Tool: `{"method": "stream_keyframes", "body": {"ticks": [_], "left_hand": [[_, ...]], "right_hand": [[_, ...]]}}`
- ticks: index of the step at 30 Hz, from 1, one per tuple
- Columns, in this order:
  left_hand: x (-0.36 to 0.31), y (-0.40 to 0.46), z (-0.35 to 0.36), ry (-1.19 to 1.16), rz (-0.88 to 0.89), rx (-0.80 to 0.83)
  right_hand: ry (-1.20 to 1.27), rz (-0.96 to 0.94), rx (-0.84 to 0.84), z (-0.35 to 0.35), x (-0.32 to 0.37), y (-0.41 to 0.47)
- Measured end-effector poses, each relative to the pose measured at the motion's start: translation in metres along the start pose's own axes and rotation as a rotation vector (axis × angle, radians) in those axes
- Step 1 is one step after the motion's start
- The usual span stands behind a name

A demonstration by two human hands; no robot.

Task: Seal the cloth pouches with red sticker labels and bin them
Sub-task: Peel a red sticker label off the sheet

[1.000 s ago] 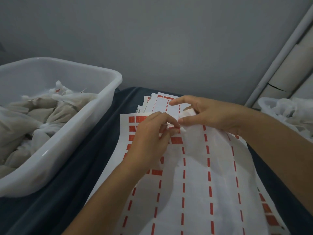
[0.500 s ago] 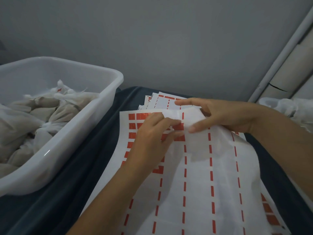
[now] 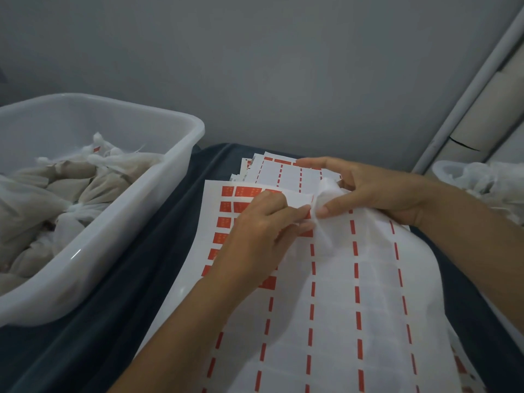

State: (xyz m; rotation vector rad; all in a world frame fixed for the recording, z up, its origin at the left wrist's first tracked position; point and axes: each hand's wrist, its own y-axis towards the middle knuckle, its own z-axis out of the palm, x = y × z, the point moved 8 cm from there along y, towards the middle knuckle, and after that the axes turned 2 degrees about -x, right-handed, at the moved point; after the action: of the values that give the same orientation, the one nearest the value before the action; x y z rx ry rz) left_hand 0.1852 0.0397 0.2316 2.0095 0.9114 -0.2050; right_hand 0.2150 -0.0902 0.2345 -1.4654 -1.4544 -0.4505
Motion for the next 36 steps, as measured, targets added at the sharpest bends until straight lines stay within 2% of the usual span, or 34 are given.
{"method": "stream_keyframes", "body": {"ticks": [13,18,24,36], "left_hand": [[0.002,0.002,-0.006,-0.13,-0.035,-0.006],[0.002,0.0,-0.006,-0.046,-0.026,-0.016],[-0.002,0.0,-0.016,0.055,0.063,-0.151],[0.007,0.002,-0.011,-0.13,-0.099,-0.116]], "right_hand": [[0.002,0.032,-0.021,0.001,0.002,-0.002],[0.023,0.053,-0.031,-0.001,0.0,-0.001],[0.068,0.104,-0.006,0.0,-0.005,-0.002],[0.05,0.086,-0.009,-0.002,-0.008,0.001]]}}
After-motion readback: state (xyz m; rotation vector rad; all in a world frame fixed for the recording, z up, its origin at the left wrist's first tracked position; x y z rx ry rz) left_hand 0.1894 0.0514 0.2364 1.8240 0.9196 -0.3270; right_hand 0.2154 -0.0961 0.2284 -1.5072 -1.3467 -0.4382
